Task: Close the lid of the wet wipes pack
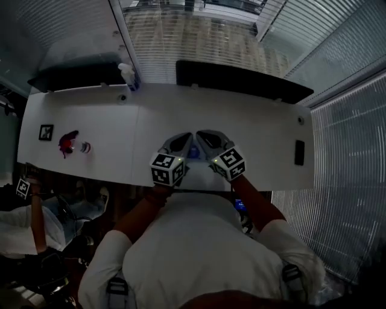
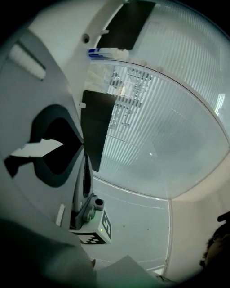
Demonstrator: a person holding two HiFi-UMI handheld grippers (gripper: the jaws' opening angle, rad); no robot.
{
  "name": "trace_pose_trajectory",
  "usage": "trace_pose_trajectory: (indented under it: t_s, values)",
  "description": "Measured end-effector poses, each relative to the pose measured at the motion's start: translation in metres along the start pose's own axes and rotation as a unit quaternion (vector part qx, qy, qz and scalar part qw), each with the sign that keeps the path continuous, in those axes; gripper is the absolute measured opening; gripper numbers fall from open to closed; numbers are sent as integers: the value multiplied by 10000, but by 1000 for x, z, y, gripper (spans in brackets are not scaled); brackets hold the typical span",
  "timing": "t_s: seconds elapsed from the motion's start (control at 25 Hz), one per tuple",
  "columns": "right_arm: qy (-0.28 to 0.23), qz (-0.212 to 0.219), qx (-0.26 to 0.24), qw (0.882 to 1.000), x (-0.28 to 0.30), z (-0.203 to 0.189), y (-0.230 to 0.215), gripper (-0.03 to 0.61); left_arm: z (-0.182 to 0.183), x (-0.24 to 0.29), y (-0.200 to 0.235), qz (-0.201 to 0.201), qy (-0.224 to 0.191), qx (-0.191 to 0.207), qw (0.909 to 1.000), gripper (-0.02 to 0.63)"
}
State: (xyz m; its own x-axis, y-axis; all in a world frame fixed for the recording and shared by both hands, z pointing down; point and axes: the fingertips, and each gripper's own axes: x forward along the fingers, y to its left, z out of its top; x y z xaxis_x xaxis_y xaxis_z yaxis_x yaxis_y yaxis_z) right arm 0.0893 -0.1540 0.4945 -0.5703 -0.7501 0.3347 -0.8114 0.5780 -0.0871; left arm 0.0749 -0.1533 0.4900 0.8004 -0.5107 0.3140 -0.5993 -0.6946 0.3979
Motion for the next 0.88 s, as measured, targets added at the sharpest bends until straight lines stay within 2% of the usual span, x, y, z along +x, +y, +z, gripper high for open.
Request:
trace_pose_trajectory:
  t_s: [0.12, 0.28, 0.44, 0.56, 0.72, 0.88]
  values:
    - [-309, -205, 100, 9993, -20, 31, 2, 2, 30, -11, -19, -189, -367, 43, 9991, 2]
    - [-922, -515, 103, 9944, -51, 77, 7, 2, 64, -27, -47, -459, -782, 312, 9954, 2]
    - [-1351, -733, -99, 9881, -75, 107, 23, 2, 92, -52, -68, -660, -1192, 389, 9899, 2]
    - [-1609, -831, -40, 9835, -88, 133, 30, 2, 117, -70, -81, -739, -1473, 583, 9846, 2]
    - [-1814, -882, -160, 9793, -107, 160, 45, 2, 133, -86, -91, -723, -1595, 800, 9813, 2]
    - [-1880, -963, -279, 9770, -116, 163, 53, 2, 129, -92, -90, -714, -1637, 819, 9805, 2]
